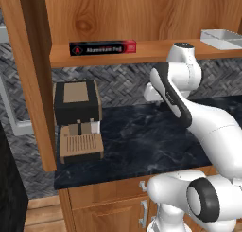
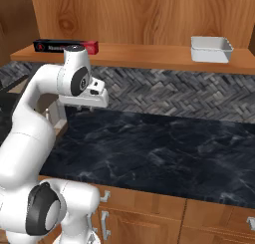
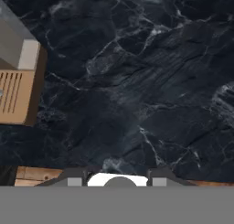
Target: Retrieve the tupperware and aluminum foil from the cabinet and place them on the dining counter near the plate with eggplant and carrot to prepare for storing leftovers.
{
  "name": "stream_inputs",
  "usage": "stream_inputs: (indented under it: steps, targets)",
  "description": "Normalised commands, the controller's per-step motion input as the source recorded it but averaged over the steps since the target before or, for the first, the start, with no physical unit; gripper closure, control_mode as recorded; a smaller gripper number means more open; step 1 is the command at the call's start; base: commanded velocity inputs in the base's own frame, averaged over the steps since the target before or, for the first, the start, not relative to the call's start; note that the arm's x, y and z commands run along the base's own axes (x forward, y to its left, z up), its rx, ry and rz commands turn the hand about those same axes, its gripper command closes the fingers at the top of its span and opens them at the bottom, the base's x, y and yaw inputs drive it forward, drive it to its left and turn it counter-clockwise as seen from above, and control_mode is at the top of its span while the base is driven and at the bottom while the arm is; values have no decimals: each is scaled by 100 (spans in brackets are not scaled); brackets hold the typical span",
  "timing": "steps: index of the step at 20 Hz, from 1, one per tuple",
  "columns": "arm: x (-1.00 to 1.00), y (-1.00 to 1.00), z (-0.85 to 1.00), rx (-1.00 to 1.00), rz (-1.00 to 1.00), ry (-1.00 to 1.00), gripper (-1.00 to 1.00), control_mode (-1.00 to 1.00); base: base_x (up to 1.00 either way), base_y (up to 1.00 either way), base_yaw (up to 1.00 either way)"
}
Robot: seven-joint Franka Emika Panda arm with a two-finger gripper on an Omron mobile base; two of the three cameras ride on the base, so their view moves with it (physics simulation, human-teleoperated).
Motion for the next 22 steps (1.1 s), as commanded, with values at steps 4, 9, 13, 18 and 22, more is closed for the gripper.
stream_inputs:
  steps: [4,9,13,18,22]
  targets:
    - [-6,1,11,1,0,-10,-100,-100,0,0,0]
    - [-15,11,63,16,-23,-31,-100,-100,0,0,0]
    - [0,7,61,30,-42,-14,-100,-100,0,0,0]
    - [0,0,72,41,-35,12,-100,-100,0,0,0]
    - [-6,0,68,50,-28,30,-100,-100,0,0,0]
